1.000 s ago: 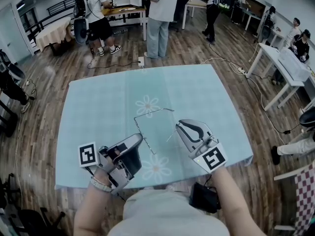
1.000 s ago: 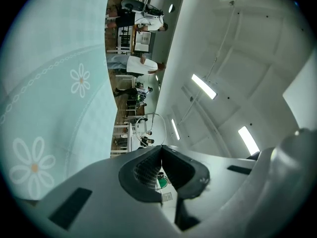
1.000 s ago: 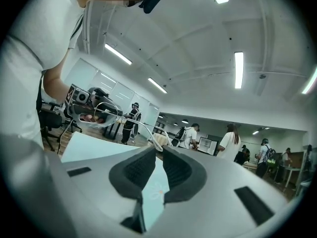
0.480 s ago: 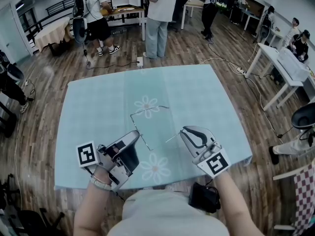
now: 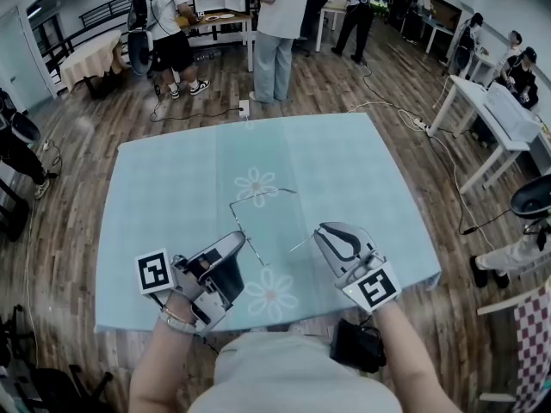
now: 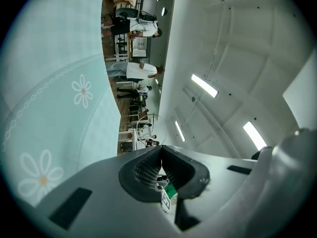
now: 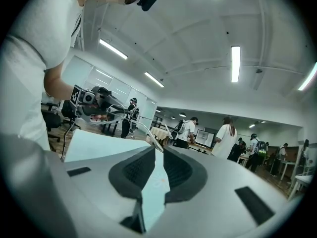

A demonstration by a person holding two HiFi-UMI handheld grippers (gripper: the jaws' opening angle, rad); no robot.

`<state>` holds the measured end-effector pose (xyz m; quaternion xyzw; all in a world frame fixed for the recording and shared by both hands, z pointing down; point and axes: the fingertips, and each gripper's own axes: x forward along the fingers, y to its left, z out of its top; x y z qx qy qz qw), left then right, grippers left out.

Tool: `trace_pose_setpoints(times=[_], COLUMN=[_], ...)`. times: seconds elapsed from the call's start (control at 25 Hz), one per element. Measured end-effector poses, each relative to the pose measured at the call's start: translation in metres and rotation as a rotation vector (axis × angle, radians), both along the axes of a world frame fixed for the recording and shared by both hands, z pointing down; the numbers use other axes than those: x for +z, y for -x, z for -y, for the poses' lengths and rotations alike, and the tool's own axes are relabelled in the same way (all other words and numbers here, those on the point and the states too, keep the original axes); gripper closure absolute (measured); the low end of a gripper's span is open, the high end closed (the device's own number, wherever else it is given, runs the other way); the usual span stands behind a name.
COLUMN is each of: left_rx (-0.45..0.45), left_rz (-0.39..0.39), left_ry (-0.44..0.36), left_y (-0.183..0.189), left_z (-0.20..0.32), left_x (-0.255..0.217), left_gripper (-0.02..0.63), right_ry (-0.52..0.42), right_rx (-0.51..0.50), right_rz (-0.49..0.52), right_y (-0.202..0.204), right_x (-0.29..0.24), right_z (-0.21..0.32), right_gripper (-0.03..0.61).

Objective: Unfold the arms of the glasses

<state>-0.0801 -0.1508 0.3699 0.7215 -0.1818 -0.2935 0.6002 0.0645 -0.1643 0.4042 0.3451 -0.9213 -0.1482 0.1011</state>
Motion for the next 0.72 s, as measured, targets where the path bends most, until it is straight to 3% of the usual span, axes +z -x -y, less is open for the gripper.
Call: trace_pose_setpoints(times=[0.28,0.72], left_rx=[0.006,-0.032], left_rz=[0.015,0.034], left_ry=[-0.004,-0.052], left_y=[-0.0055,-0.0077], left_z=[-0.0004,0.0032], left_x=[0.0041,0.0031], left_gripper=[0.604,0.604], right_ry=[0.023,0.060], right_rx=[0.006,0.052], right_rz=[0.007,0.039], right_y=[-0.0003,-0.0084], right_x=[0.0042,-0.0025], right_z=[0.0030,0.0012], right_gripper=[0.472,0.472])
